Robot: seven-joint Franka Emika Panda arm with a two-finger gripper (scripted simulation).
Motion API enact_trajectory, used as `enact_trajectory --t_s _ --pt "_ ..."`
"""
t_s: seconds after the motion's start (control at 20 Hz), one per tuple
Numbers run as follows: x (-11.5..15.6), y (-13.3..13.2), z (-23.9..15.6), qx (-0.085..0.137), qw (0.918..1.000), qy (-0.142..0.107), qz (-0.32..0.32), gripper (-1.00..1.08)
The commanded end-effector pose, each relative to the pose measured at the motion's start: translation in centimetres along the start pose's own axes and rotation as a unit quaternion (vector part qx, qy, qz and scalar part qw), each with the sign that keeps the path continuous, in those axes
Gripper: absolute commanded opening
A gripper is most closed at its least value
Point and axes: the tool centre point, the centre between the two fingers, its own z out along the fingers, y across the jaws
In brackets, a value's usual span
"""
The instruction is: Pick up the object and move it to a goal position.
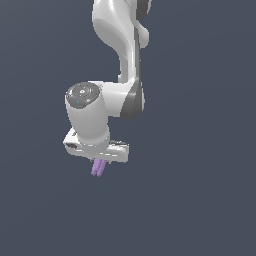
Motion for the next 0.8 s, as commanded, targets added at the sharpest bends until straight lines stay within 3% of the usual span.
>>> enact_trajectory --t_s 0.0,0.45,0.75 --pt "0.8 0.8 -3.8 -0.003 0.9994 0.009 0.032 -1.0" --pt "2.8 4.0 -17.4 -0.019 0.9883 0.039 0.146 -1.0" --pt "3.3 5.6 -24.1 -0.027 0.9775 0.054 0.202 -1.0"
